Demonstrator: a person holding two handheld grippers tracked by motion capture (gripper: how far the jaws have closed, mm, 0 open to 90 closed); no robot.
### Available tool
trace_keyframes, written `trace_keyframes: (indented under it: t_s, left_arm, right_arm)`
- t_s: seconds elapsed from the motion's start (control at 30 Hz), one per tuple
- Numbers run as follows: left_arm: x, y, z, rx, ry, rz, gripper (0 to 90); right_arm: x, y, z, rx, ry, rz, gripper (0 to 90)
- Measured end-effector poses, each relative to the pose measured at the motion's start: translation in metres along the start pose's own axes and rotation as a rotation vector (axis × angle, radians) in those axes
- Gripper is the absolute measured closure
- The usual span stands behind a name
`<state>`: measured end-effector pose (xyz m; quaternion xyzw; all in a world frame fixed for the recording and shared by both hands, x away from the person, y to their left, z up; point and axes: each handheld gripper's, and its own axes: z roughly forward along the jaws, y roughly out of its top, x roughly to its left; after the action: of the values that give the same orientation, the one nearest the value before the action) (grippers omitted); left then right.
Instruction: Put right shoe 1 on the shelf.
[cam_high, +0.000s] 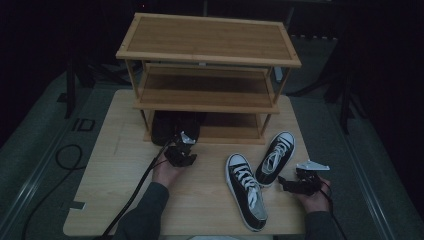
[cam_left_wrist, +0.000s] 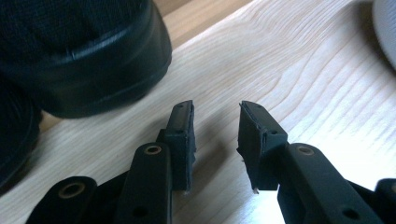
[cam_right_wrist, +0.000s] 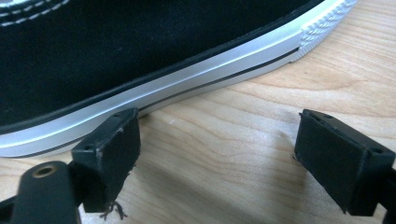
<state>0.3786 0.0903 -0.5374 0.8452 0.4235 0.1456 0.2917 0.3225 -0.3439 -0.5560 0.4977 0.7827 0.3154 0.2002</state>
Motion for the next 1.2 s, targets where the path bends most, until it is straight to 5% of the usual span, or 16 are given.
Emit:
trace_keyframes:
  t_s: [0.33, 0.67, 0.9, 1.2]
  left_arm:
    - [0.000, -0.005, 0.008, -0.028, 0.001, -0.017, 64.1]
    - [-0.001, -0.009, 0.012, -0.095, 0.002, -0.024, 61.7]
    - [-0.001, -0.019, 0.015, -0.178, -0.008, -0.025, 59.6]
    - [-0.002, -0.019, 0.015, -0.180, -0.002, -0.024, 59.3]
  right_arm:
    - [0.001, 0.004, -0.003, 0.048, 0.026, -0.010, 17.6]
    - [0.006, 0.021, -0.033, -0.036, 0.039, -0.065, 38.9]
    - [0.017, 0.037, -0.054, -0.087, 0.027, -0.104, 39.0]
    - [0.035, 0.043, -0.067, -0.095, 0.039, -0.170, 40.3]
